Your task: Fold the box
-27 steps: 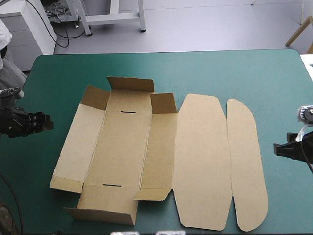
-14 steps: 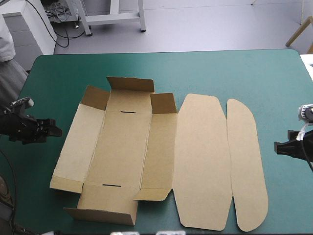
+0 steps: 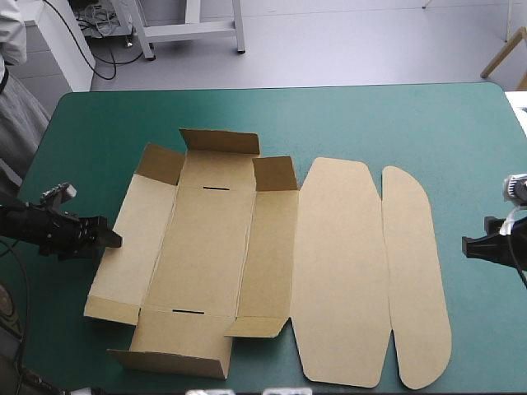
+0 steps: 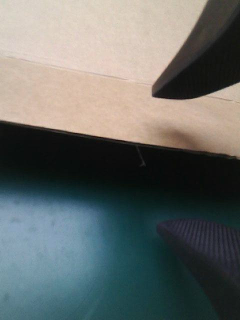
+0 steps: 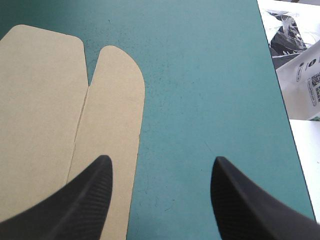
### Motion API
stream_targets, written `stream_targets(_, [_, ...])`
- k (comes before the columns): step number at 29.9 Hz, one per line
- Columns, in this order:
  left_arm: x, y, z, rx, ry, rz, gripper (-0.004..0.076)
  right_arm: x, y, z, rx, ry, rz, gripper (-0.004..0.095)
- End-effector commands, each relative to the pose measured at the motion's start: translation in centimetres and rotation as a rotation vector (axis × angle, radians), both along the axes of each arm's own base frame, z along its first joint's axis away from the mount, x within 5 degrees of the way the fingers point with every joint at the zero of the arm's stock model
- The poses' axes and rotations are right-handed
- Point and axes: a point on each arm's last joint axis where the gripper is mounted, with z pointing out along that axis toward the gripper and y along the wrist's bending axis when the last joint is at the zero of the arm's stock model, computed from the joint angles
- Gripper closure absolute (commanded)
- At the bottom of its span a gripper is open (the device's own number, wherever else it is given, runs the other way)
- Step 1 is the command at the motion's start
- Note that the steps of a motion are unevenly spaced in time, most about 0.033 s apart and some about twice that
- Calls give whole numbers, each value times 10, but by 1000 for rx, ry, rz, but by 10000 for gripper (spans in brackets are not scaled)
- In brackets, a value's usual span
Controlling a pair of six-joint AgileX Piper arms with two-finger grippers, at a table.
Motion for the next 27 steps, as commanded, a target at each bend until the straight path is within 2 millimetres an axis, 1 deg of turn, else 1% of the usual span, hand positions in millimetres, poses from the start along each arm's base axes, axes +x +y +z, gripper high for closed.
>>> stream_targets(1, [-9,-18,9,-42,39,-97,239,0,-2,11,-20,-78,-8,379])
stream_targets(5, [-11,-37,0,-48,81,-164,239,0,-2,11,-20,-78,-8,379])
stream_targets(9, [-9,-50,0,-60,82,-202,239,0,-2,11,-20,-78,-8,379])
stream_targets(17, [-7,-64,-1,-60,88,-246,240,0,-2,11,-20,-78,-8,379])
stream_targets(20, [-8,-64,-1,-57,92,-246,246,0,-2,11,-20,-78,-8,379])
stream_targets(22, [-8,-63,-2,-42,99,-255,266,0,-2,11,-20,-78,-8,379])
stream_targets(24, [-8,-63,-2,-40,100,-256,311,0,-2,11,-21,-80,-8,379])
stream_targets(27, [-8,-64,-1,-53,96,-246,439,1,-1,11,-19,-86,-6,379])
